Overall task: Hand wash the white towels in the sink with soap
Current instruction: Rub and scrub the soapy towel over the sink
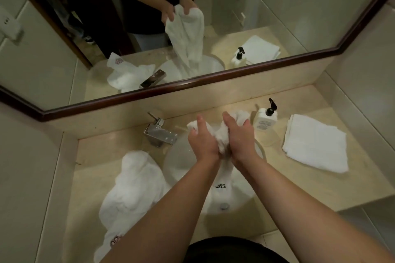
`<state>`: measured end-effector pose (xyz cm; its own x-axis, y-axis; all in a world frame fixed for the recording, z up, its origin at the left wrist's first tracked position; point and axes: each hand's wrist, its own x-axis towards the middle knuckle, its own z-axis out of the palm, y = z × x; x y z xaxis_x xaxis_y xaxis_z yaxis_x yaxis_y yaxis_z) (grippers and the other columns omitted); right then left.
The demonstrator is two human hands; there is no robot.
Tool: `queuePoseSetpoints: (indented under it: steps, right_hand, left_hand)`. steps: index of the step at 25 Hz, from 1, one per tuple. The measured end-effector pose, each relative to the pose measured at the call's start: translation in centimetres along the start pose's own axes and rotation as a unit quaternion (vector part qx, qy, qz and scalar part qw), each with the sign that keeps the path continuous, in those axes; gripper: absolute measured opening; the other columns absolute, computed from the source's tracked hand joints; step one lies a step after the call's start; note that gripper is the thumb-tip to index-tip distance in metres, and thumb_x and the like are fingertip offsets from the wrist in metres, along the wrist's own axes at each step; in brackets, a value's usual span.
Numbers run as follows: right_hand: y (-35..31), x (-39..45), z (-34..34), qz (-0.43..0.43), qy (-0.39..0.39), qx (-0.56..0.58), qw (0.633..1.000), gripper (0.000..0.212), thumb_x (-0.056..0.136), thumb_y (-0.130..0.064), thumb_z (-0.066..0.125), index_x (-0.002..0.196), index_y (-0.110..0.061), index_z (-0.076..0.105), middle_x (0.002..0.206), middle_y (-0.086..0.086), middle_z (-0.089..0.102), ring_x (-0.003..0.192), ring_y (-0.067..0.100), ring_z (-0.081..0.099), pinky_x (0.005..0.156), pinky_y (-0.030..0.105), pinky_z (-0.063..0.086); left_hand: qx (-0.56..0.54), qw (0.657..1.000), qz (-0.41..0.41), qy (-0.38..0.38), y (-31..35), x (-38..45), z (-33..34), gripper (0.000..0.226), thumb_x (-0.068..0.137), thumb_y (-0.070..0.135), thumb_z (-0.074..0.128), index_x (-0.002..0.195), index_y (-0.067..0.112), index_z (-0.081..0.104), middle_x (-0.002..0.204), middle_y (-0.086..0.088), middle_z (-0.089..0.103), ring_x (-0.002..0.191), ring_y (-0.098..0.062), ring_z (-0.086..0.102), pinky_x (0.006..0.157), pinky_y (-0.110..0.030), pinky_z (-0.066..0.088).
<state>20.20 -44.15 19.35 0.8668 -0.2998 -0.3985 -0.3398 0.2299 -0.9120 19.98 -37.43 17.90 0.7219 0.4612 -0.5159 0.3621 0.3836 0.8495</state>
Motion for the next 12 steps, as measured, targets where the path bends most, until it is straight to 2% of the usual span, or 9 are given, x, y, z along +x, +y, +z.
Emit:
queuePoseSetpoints:
  steps: [2, 4, 5, 7, 8, 10, 12]
  right_hand:
    - [1.0, 0.3, -0.5, -0.045, 0.013, -0.055, 0.997, 0.022, 0.093, -0.030, 0.066, 0.088, -0.009, 0.064, 0.080, 0.002, 0.069, 0.069, 0.008, 0.066, 0.061, 0.021, 0.052]
    - [1.4, 0.5, -0.8, -0.050, 0.027, -0.086, 0.995, 0.030, 0.094, -0.036, 0.063, 0.085, -0.008, 0.066, 0.076, 0.003, 0.070, 0.068, 0.010, 0.068, 0.060, 0.022, 0.052]
    - [1.5, 0.3, -0.9, -0.047, 0.025, -0.095, 0.994, 0.033, 0.095, -0.037, 0.061, 0.081, -0.008, 0.066, 0.073, 0.004, 0.070, 0.068, 0.013, 0.068, 0.060, 0.026, 0.054]
    - [1.9, -0.5, -1.6, -0.053, -0.010, -0.108, 0.993, 0.038, 0.098, -0.035, 0.056, 0.072, -0.008, 0.063, 0.065, 0.004, 0.066, 0.063, 0.016, 0.065, 0.060, 0.033, 0.052]
    - [1.8, -1.1, -2.1, -0.058, -0.044, -0.109, 0.991, 0.039, 0.099, -0.032, 0.054, 0.067, -0.011, 0.062, 0.059, 0.001, 0.063, 0.059, 0.013, 0.063, 0.058, 0.033, 0.051]
    - [1.3, -1.8, -3.0, -0.074, -0.107, -0.119, 0.984, 0.041, 0.101, -0.028, 0.052, 0.063, -0.018, 0.061, 0.055, -0.003, 0.061, 0.054, 0.008, 0.061, 0.052, 0.027, 0.048]
    - [0.6, -0.5, -3.0, -0.084, -0.073, -0.133, 0.985, 0.043, 0.100, -0.031, 0.053, 0.059, -0.020, 0.058, 0.053, -0.003, 0.059, 0.050, 0.007, 0.057, 0.050, 0.027, 0.045]
  left_hand:
    - [-0.003, 1.000, -0.004, -0.004, -0.4, -0.1, 0.5, 0.035, 0.098, 0.047, 0.055, 0.082, 0.017, 0.059, 0.087, -0.005, 0.066, 0.086, -0.021, 0.066, 0.086, -0.042, 0.054]
    - [-0.002, 1.000, 0.002, -0.003, -0.4, -0.6, 1.1, 0.034, 0.097, 0.048, 0.056, 0.083, 0.017, 0.060, 0.088, -0.006, 0.067, 0.088, -0.024, 0.067, 0.086, -0.045, 0.055]
    - [-0.006, 1.000, 0.000, 0.009, -0.2, -0.8, 1.4, 0.031, 0.097, 0.048, 0.056, 0.085, 0.020, 0.060, 0.091, -0.004, 0.066, 0.089, -0.022, 0.066, 0.085, -0.042, 0.054]
    - [-0.031, 0.999, -0.011, 0.035, 0.4, -0.6, 1.7, 0.029, 0.098, 0.048, 0.054, 0.091, 0.020, 0.060, 0.096, 0.000, 0.064, 0.092, -0.015, 0.062, 0.083, -0.034, 0.048]
    - [-0.043, 0.998, -0.017, 0.038, 0.7, -0.4, 1.7, 0.031, 0.098, 0.049, 0.054, 0.095, 0.019, 0.060, 0.097, 0.000, 0.064, 0.093, -0.015, 0.061, 0.081, -0.033, 0.048]
    - [-0.057, 0.998, -0.024, 0.017, 0.4, 0.1, 1.7, 0.044, 0.094, 0.057, 0.055, 0.093, 0.014, 0.062, 0.095, -0.004, 0.066, 0.093, -0.020, 0.063, 0.084, -0.037, 0.052]
    - [-0.016, 0.999, -0.008, -0.027, -0.7, -0.5, 2.0, 0.052, 0.092, 0.063, 0.053, 0.085, 0.011, 0.060, 0.085, -0.009, 0.064, 0.084, -0.024, 0.063, 0.081, -0.042, 0.053]
